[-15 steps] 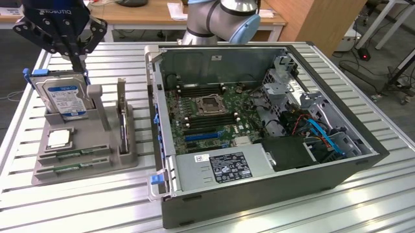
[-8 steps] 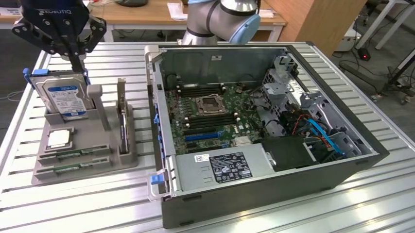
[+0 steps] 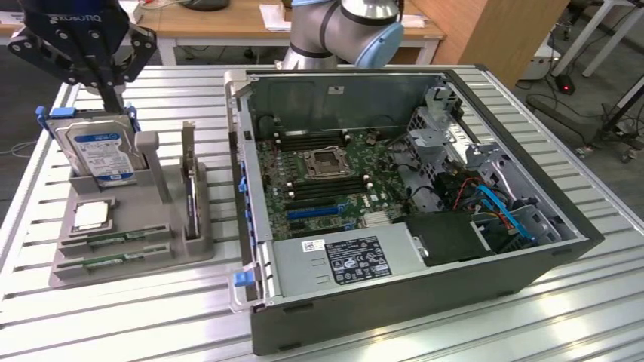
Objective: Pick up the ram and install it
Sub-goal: 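Reach for the ram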
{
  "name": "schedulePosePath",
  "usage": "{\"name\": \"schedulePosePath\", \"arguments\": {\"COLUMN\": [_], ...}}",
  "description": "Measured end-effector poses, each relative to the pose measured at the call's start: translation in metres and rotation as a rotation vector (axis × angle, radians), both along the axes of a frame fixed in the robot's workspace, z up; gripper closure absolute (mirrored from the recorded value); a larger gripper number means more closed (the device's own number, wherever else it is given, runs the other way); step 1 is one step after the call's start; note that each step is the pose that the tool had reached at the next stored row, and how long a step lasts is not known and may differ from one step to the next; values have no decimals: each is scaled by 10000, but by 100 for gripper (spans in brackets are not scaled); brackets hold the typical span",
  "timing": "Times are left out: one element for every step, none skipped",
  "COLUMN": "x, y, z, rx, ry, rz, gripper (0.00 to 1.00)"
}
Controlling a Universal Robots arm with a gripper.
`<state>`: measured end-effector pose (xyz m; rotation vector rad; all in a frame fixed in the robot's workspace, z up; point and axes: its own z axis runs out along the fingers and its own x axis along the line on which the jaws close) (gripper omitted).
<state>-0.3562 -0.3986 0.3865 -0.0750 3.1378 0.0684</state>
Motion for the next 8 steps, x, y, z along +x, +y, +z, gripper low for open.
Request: {"name": "schedulePosePath", "arguments": {"x": [-20, -35, -52, -70, -89, -112, -140, -173], "y": [0, 0, 1, 1, 1, 2, 4, 4], "z": [-2, -4, -7, -10, -13, -17, -20, -23], "rx": [-2, -4, -8, -12, -18, -27, -34, -40], "ry": [1, -1, 2, 3, 8, 14, 20, 26], "rz": [-1, 0, 0, 0, 0, 0, 1, 1], "gripper": [91, 91, 91, 91, 91, 91, 91, 91]}}
